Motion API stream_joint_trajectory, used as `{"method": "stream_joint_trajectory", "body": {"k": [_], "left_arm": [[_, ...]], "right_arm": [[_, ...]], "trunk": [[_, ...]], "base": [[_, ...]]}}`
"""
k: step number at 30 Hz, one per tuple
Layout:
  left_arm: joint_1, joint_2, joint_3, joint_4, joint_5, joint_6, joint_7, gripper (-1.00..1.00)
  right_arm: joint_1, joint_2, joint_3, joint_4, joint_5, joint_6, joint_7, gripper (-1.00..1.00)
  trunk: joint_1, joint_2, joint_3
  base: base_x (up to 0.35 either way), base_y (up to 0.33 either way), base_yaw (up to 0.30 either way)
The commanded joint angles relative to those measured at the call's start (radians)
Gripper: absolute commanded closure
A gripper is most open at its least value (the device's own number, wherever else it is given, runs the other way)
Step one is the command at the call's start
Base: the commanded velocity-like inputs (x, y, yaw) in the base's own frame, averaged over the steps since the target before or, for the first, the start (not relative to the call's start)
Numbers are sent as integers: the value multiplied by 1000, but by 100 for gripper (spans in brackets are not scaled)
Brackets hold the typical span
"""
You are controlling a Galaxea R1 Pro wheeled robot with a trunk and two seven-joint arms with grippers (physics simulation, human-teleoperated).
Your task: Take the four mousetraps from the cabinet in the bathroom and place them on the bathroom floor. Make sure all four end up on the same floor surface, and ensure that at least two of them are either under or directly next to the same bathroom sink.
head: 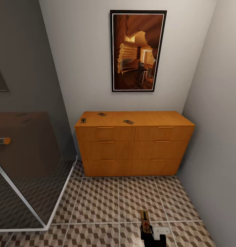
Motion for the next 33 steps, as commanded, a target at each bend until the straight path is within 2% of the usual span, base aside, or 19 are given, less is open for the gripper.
{"method": "stream_joint_trajectory", "body": {"k": [1, 33], "left_arm": [[-2, 0, -7, 4, 0, -7, 3, -100], [-2, -1, -7, 4, 0, -7, 3, -100]], "right_arm": [[-1, 0, -2, 1, 8, -2, -4, 100], [-1, 0, -2, 1, 8, -2, -4, 100]], "trunk": [[0, -1, -1], [0, -1, -1]], "base": [[0, 0, 0], [0, 0, 0]]}}
